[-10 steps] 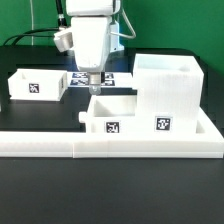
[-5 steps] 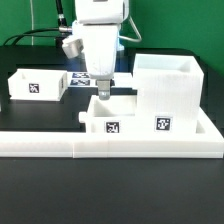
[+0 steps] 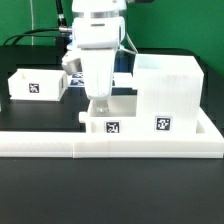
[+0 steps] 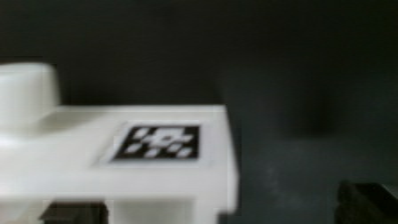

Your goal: Assemble drawer

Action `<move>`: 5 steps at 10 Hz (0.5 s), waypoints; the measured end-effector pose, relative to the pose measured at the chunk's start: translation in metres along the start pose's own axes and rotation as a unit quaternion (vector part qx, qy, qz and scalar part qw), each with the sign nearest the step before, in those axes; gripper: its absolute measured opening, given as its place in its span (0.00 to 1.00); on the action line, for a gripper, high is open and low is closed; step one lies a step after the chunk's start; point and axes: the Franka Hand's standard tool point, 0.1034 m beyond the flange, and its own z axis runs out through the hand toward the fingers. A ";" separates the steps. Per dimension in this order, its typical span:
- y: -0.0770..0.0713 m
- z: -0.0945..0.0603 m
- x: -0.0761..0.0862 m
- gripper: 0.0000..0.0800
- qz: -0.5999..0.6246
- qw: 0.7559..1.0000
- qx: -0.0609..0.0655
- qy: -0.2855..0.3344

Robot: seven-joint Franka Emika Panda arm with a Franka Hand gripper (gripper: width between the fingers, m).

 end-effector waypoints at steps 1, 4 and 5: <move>0.000 0.001 0.000 0.81 0.000 1.000 0.002 0.000; -0.001 0.003 -0.001 0.51 0.001 1.000 0.004 0.000; -0.001 0.003 -0.001 0.28 0.001 1.000 0.004 0.000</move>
Offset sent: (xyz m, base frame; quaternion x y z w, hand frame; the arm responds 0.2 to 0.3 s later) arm 0.0027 -0.0013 -0.0005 0.0004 0.0024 0.0017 1.0000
